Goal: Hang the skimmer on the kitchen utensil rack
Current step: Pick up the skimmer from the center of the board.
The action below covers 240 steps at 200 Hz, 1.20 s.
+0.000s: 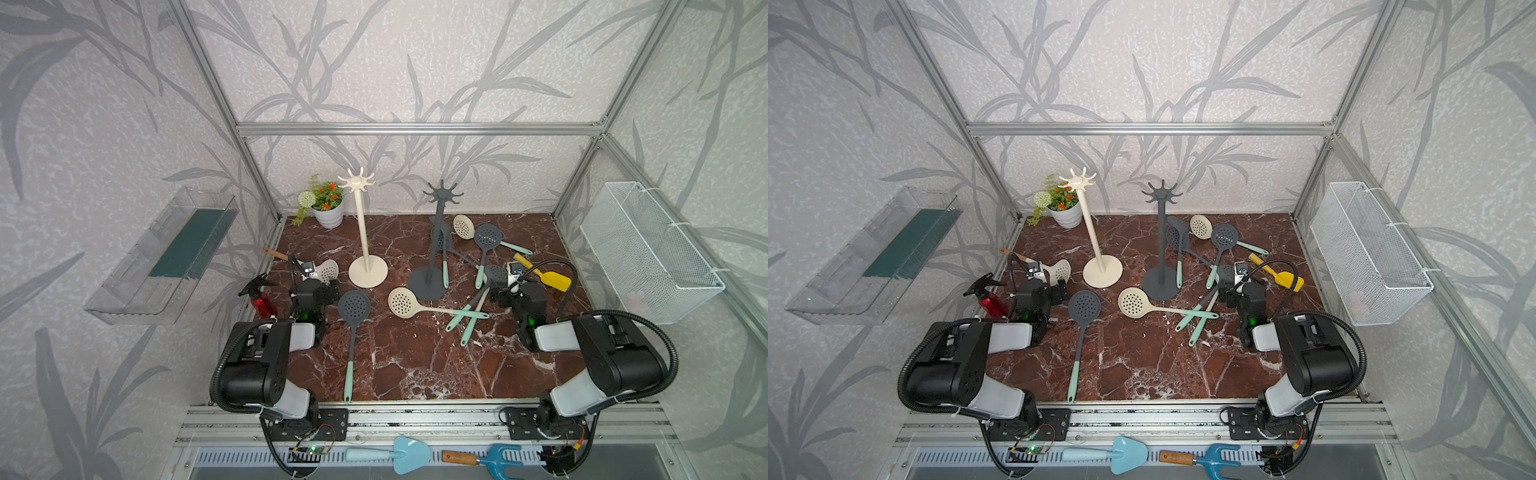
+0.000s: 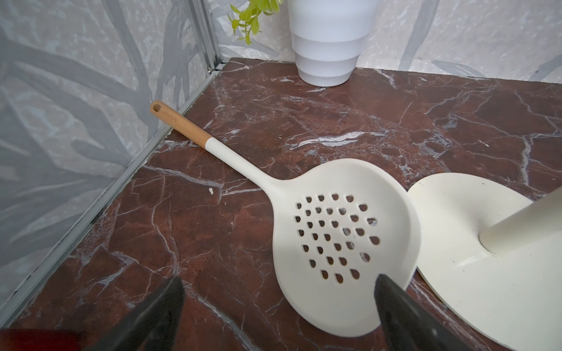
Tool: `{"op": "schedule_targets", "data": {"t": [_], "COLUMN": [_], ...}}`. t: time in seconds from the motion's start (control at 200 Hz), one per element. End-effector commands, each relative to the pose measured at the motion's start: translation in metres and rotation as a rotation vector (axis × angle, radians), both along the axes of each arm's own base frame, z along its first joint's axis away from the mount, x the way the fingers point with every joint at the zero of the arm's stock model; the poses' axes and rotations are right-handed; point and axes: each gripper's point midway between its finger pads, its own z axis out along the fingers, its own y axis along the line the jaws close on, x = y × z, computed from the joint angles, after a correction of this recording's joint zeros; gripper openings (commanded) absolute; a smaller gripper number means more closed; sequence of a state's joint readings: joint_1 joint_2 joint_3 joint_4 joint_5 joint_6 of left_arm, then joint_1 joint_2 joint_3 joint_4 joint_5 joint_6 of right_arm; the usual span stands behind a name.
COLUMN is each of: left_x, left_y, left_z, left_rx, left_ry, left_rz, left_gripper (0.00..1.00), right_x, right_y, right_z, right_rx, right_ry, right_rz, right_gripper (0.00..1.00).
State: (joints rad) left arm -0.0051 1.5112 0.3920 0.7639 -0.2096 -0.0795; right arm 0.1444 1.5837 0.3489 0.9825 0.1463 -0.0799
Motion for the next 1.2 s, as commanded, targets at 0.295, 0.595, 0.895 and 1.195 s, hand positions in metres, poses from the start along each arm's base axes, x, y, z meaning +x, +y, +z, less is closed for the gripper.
{"op": "schedule_targets", "data": {"t": [0.295,0.595,0.895,1.195], "left_x": [0.007,0.001,-0.025,-0.060], "left_y": [0.005,-0.022,-0.041,-0.077], "left_z": [0.028,0.054,0.068,0.073], "left_rx": [-0.024,-0.030,-0.124,-0.294], "left_ry": [0.102,0.211,0.335,0.421], "left_rz": [0.056,0.066,0.062,-0.092], "left_gripper": [0.94,0.93,0.91,0.90], "right_x": [0.000,-0.007,-0.020,-0.026], "right_y": [-0.002,-0.011,-0.023,-0.012], "right_z": [0.024,0.045,0.066,0.076], "right_rx": [-0.048,-0.078,0.030,0.140], "right_ry": [-0.068,-0.096,-0.046,0.070], "right_rz": [-0.050,-0.139,-0.238,-0.257], "right_gripper": [1.00,1.00,0.98,0.96]}}
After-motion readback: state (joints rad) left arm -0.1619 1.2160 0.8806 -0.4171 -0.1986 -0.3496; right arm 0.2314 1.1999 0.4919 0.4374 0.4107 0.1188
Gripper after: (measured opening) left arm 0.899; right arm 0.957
